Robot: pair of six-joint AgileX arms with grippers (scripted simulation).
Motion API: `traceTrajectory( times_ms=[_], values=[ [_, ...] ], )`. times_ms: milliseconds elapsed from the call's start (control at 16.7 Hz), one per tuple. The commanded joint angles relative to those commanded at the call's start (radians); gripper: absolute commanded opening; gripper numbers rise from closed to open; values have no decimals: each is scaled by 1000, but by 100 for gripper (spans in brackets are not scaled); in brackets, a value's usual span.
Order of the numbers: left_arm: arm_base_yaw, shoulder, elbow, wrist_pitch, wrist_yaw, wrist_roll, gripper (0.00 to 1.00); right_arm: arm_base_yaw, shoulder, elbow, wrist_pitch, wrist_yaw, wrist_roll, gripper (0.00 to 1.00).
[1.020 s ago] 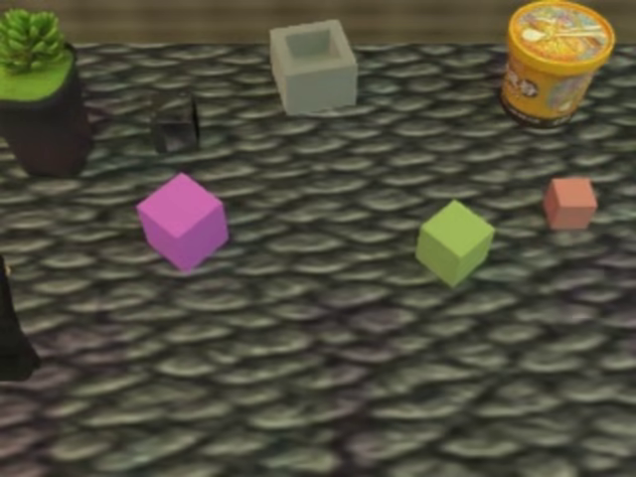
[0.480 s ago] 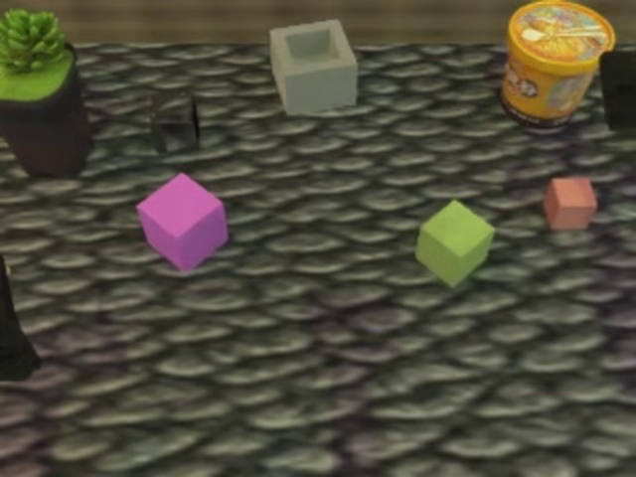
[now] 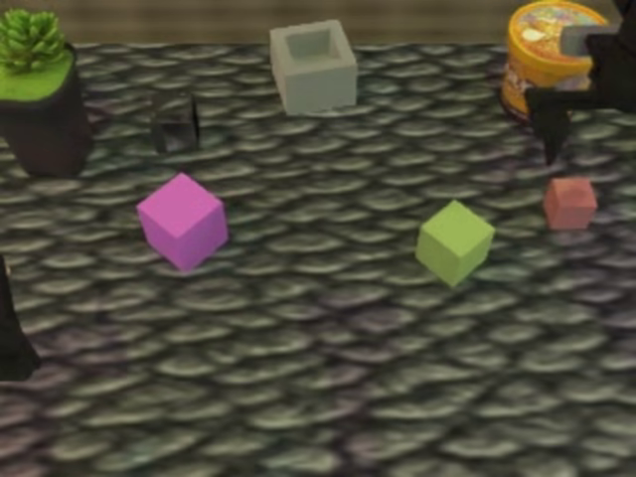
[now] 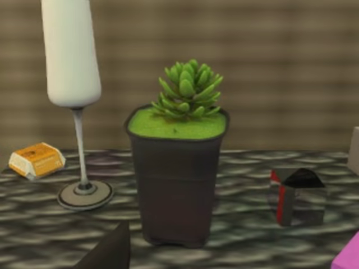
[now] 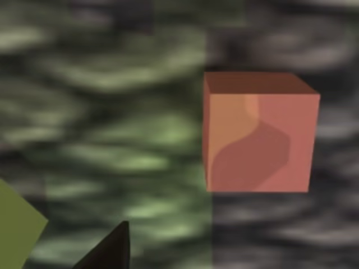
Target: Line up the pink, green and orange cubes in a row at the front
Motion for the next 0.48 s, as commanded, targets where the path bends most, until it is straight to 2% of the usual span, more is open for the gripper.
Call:
traceTrajectory(
  times_ms=[180, 480],
  values=[
    [0, 0, 0, 0, 0, 0, 100, 4, 83, 82, -42, -1, 4, 100],
    [0, 0, 0, 0, 0, 0, 100, -1, 89, 87, -44, -1, 4, 100]
  ],
)
